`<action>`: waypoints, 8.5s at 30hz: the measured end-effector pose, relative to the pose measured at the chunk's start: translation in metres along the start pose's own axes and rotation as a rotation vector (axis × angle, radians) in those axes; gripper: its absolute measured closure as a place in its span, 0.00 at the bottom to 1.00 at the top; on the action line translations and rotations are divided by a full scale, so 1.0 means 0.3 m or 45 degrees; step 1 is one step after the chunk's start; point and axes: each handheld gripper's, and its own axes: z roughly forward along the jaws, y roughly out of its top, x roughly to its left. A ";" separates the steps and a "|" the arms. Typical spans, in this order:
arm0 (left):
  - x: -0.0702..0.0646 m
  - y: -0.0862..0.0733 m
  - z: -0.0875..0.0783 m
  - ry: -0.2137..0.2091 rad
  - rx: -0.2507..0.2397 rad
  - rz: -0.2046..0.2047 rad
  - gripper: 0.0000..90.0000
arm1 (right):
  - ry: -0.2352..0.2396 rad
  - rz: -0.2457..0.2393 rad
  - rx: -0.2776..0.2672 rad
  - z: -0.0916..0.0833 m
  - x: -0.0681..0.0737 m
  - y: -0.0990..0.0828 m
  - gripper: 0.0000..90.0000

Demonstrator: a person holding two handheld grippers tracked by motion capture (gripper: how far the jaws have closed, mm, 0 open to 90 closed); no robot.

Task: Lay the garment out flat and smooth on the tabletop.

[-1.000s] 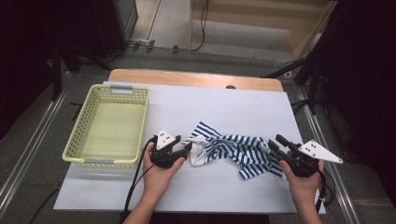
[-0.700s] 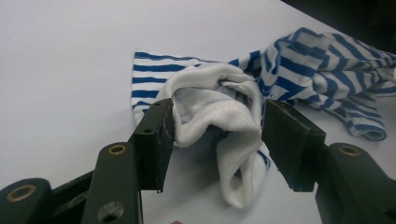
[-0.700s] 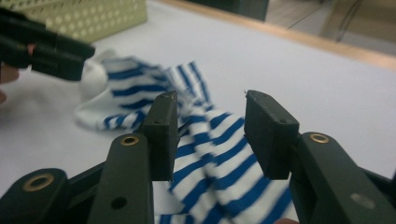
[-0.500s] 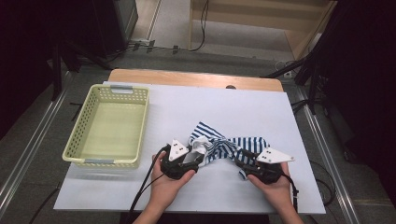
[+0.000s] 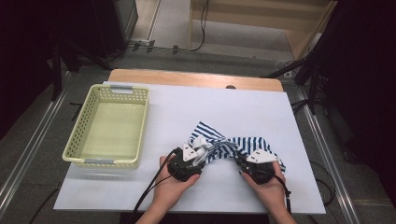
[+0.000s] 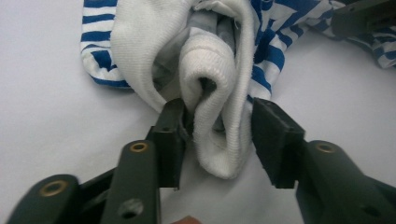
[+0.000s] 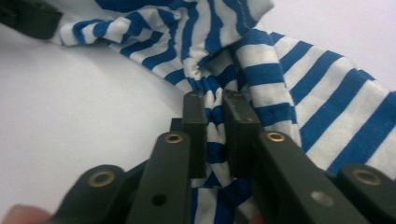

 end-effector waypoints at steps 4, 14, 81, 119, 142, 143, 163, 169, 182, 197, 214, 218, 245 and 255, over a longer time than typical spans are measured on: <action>0.013 0.004 -0.006 -0.005 -0.014 -0.018 0.77 | 0.066 0.006 -0.010 -0.008 0.015 0.006 0.91; 0.079 0.003 -0.044 0.062 -0.072 -0.070 0.82 | 0.238 -0.093 -0.073 -0.018 0.154 0.061 0.92; 0.029 -0.116 -0.143 0.096 -0.001 -0.013 0.97 | 0.063 0.196 0.093 0.203 -0.161 0.186 0.96; 0.164 0.009 -0.014 0.140 -0.048 -0.228 0.47 | -0.185 0.426 -0.087 -0.011 -0.523 -0.023 0.61; 0.132 0.091 0.033 0.246 0.018 -0.052 0.98 | -0.212 0.439 0.013 0.067 -0.548 -0.007 0.95; 0.145 0.102 0.033 0.260 0.001 -0.065 0.98 | -0.216 0.450 0.001 0.064 -0.554 -0.007 0.95; 0.370 0.353 0.123 0.419 -0.121 -0.170 0.99 | -0.332 0.475 -0.101 0.085 -0.676 0.054 0.95; 0.383 0.335 0.163 0.382 -0.082 -0.206 0.83 | -0.321 0.493 -0.090 0.100 -0.673 0.041 0.79; 0.227 0.272 0.066 0.083 -0.191 -0.107 0.50 | -0.208 0.417 -0.188 -0.045 -0.521 0.021 0.48; -0.015 0.161 0.117 -0.095 -0.128 -0.040 0.50 | -0.042 0.285 -0.187 -0.160 -0.215 -0.043 0.54; -0.007 0.026 -0.008 -0.141 -0.188 -0.033 0.33 | 0.031 0.170 -0.116 -0.115 -0.109 -0.011 0.98; 0.007 0.020 -0.016 -0.112 -0.188 -0.024 0.32 | -0.022 0.254 -0.211 -0.185 -0.191 -0.014 0.98; 0.037 0.002 -0.025 -0.174 -0.213 -0.075 0.17 | -0.081 0.266 -0.272 -0.292 -0.245 -0.073 0.78; 0.037 0.000 -0.033 -0.157 -0.227 -0.071 0.05 | -0.048 0.164 -0.097 -0.124 -0.094 -0.071 0.48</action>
